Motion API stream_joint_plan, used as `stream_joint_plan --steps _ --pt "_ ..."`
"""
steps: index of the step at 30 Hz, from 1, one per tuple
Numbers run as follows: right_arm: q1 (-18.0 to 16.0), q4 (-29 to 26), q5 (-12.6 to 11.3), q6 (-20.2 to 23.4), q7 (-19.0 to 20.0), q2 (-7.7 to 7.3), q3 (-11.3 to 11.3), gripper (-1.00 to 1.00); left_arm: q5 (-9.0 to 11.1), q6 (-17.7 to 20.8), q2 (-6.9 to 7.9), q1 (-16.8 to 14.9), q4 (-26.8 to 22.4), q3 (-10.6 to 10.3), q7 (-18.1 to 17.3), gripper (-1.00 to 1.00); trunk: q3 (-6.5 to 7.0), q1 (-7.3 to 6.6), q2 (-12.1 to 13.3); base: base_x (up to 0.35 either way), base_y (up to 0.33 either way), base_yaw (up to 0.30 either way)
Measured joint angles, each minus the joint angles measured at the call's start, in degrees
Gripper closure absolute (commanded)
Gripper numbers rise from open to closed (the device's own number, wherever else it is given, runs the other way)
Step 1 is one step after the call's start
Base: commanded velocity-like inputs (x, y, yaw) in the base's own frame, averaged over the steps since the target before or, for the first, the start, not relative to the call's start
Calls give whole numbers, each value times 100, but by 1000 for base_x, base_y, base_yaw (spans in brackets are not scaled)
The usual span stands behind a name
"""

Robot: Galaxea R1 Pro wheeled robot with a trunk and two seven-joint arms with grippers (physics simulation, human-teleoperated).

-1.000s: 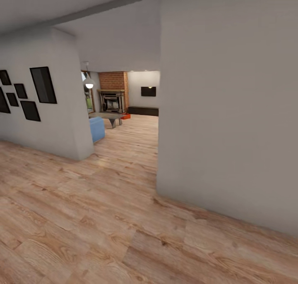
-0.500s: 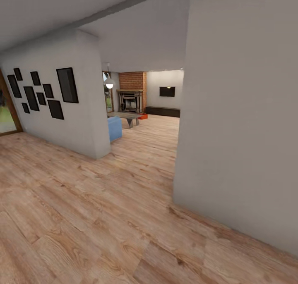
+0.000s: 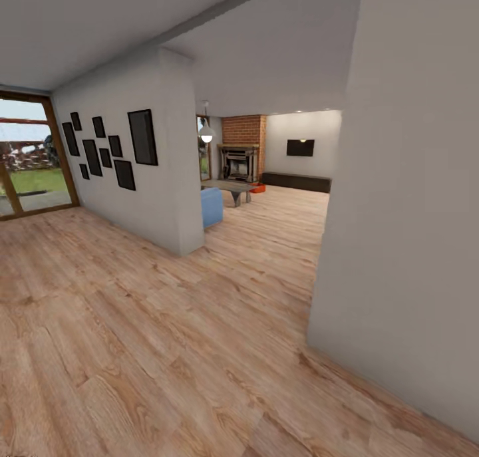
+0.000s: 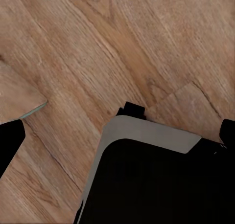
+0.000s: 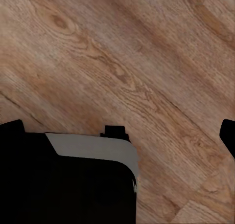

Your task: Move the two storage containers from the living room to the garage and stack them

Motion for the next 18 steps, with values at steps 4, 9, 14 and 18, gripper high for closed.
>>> stream_joint_plan --steps 4,9,14,18 --pt "0 0 -8 0 0 0 0 -100 0 0 -2 2 0 0 0 -100 0 0 0 321 0 272" --pt "0 0 -27 0 -1 0 0 -100 0 0 -3 2 0 0 0 -100 0 0 0 322 0 272" --pt "0 0 -36 1 -1 0 -2 -100 0 0 -3 2 0 0 0 -100 0 0 0 322 0 268" --pt "0 0 -41 0 -2 -11 -2 -100 0 0 -1 1 1 0 0 -100 0 0 0 321 0 81"
